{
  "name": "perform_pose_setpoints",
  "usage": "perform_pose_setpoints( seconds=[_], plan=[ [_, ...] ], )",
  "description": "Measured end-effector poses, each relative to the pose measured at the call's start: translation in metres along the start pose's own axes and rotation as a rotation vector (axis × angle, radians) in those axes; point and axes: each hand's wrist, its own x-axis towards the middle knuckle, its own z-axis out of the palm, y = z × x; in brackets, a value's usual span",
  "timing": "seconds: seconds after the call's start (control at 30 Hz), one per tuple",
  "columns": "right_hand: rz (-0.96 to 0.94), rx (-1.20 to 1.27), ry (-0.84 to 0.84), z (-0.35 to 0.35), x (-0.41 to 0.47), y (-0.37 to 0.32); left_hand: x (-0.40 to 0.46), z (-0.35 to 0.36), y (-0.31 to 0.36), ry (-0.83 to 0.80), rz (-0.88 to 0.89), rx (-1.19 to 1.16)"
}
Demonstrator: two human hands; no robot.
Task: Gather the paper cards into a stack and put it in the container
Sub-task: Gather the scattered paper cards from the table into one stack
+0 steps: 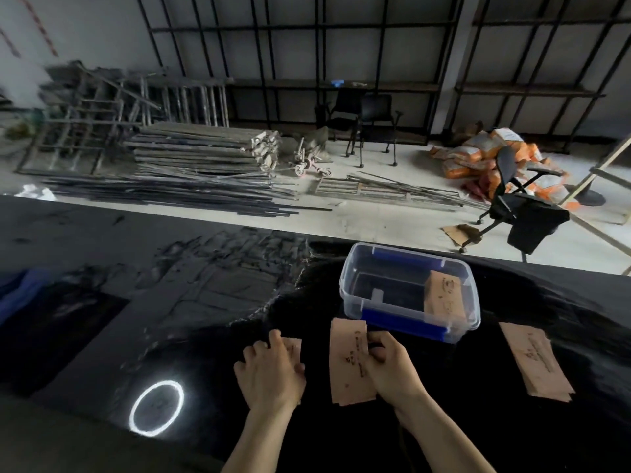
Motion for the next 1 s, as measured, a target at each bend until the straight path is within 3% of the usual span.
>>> perform_pose_setpoints(
  seconds=[0.13,0.47,0.77,1.0],
  plan=[
    [-0.011,-0.058,-0.018,0.014,0.0,-0.007,0.0,-0.001,-0.004,-0.026,-0.009,-0.077],
    [-0.018,0.004,-0.042,0.025,0.001,-0.013,0.014,-0.008,0.002,-0.077,-0.178,-1.068],
    [0.007,0.095,0.052,-0.003,0.003,-0.009,0.003,-0.003,0.033,-0.298,-0.041,-1.239],
    [0.022,0.191,0.151,-0.041,-0.007,0.016,-0.018,0.02,0.071,-0.561,-0.004,-1.101]
  ],
)
